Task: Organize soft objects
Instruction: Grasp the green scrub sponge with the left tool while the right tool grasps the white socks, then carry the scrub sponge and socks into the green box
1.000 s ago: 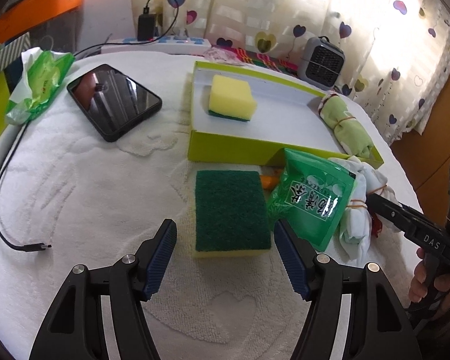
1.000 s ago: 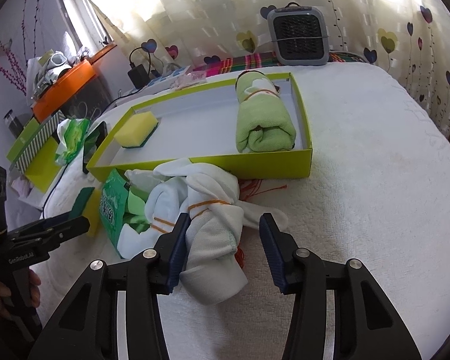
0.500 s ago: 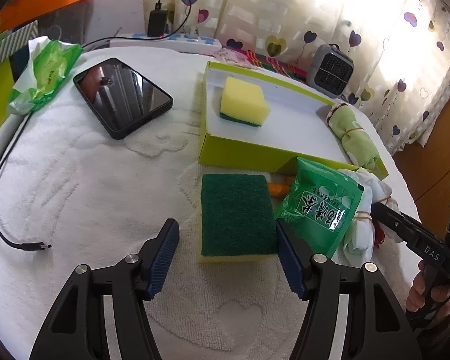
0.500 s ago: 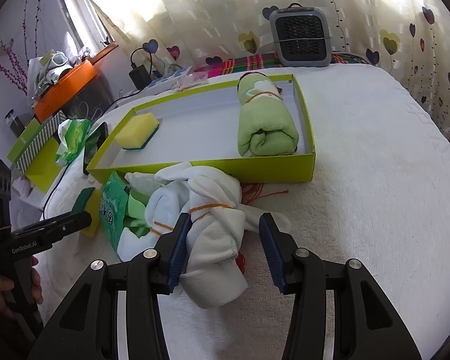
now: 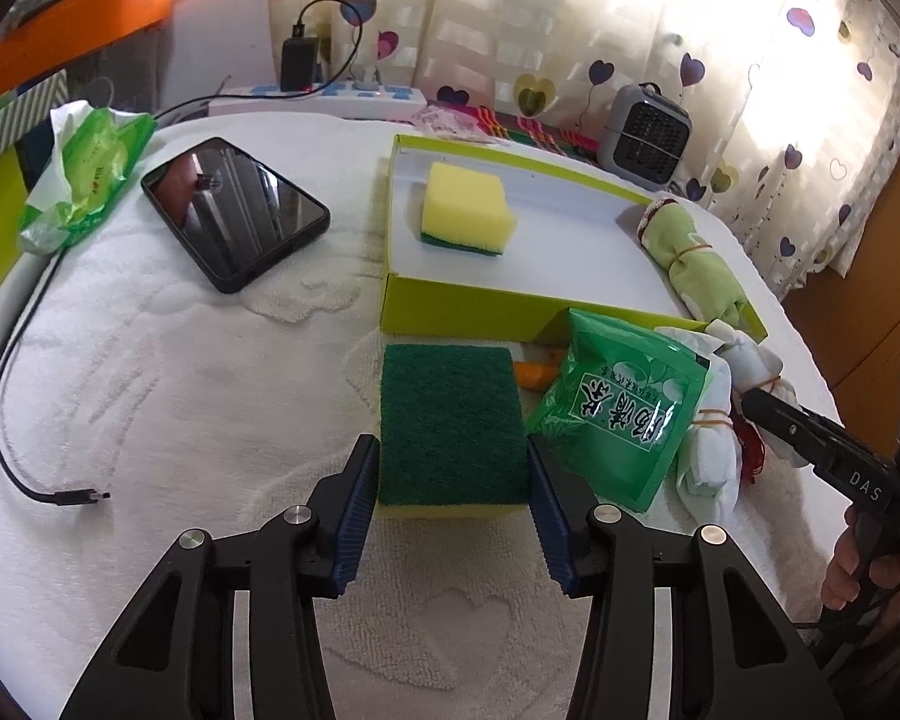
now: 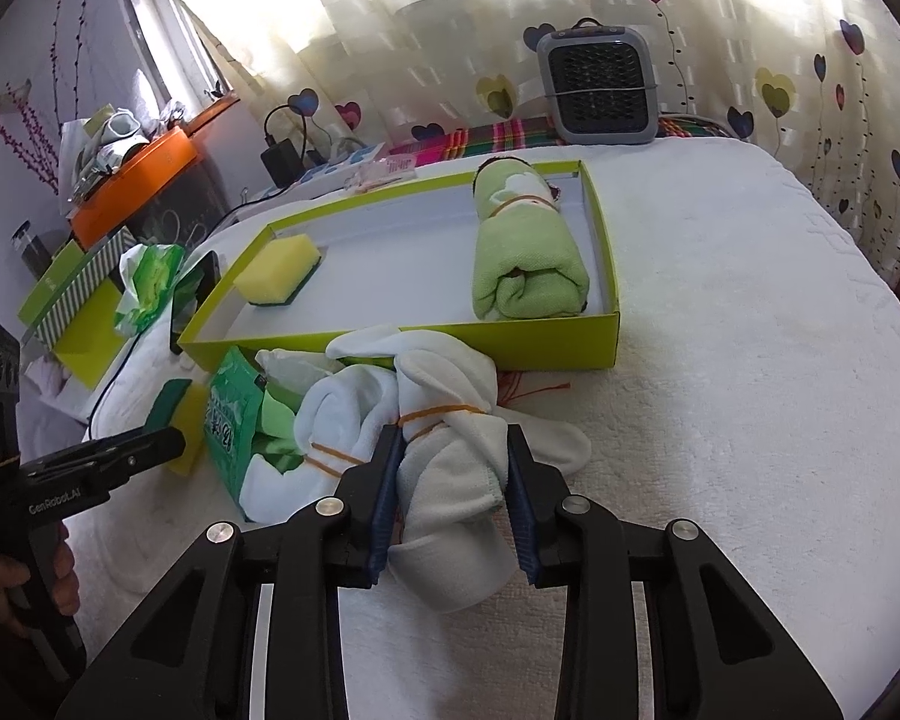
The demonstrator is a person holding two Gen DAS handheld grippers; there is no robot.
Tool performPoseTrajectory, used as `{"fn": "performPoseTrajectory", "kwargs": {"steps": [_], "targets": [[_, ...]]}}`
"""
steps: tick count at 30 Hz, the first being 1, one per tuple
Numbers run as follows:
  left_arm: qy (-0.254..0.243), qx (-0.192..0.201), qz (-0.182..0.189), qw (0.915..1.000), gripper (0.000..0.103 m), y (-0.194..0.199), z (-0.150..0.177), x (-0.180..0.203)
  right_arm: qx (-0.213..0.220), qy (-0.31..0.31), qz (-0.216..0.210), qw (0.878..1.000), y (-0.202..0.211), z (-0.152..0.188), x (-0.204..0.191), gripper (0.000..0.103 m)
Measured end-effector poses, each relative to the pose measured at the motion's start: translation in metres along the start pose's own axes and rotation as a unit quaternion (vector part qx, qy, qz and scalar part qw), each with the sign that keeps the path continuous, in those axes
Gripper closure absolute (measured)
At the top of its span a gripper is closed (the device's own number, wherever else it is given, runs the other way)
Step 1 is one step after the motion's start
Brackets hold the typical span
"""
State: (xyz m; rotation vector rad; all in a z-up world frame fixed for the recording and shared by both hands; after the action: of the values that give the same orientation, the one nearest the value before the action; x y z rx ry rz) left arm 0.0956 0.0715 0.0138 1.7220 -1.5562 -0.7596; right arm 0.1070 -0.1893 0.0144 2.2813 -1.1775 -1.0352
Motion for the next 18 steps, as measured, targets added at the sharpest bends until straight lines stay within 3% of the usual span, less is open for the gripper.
{"fn": "performPoseTrajectory", "kwargs": {"steps": [18], "targets": [[-0.006, 0.014, -0.003, 0.9999, 0.056, 0.012, 0.000, 0.002, 0.010, 0.006, 0.007, 1.000, 0.009, 0.000, -0.001, 0.069]]}}
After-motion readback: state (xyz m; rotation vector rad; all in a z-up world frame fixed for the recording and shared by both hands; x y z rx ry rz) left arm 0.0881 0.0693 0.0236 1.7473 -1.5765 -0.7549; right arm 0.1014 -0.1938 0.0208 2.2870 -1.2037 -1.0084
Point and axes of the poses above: each gripper's, at about its wrist camera, not at the fingertips, and y roughly against the way its jaws point, x to its right, z to its underside, the point moved 1 cm from there along -y, roughly the way its jaws point, and after that the axes turned 14 degrees about -z, right-handed, at the moved point
